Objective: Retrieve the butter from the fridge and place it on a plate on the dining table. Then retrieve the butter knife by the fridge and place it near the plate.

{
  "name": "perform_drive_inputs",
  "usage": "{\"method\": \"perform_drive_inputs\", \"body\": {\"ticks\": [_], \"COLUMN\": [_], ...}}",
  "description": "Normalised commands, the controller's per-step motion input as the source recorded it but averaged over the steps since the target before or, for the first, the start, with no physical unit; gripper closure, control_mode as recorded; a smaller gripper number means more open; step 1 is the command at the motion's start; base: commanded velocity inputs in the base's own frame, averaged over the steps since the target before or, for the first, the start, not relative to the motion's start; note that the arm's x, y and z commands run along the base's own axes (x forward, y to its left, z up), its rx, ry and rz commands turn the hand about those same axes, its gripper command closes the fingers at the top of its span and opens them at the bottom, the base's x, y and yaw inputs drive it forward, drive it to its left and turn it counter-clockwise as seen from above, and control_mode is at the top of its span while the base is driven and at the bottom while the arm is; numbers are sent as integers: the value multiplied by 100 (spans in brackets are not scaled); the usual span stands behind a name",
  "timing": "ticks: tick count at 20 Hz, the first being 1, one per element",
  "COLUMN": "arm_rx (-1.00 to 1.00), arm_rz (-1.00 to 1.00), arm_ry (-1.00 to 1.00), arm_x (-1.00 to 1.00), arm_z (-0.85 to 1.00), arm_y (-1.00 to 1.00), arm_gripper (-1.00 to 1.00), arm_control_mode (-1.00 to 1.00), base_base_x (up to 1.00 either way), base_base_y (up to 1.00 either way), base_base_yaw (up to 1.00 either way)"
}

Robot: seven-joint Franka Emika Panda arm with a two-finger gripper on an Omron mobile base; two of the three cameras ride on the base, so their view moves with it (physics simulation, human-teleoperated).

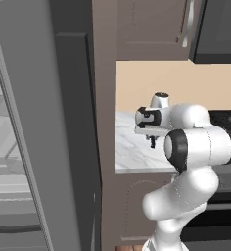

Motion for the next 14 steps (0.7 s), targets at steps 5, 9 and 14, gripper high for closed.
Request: {"method": "perform_drive_inputs", "body": {"ticks": [5, 9, 14], "arm_rx": [0, 0, -3], "arm_rz": [31, 9, 0], "arm_ry": [-3, -6, 0], "arm_x": [-72, -86, -75], "arm_z": [25, 59, 65], "arm_y": [0, -8, 0], "arm_gripper": [100, 100, 100], "arm_control_mode": [-100, -100, -100], "base_base_x": [0, 0, 0], "base_base_y": [0, 0, 0], "base_base_yaw": [0, 0, 0]}}
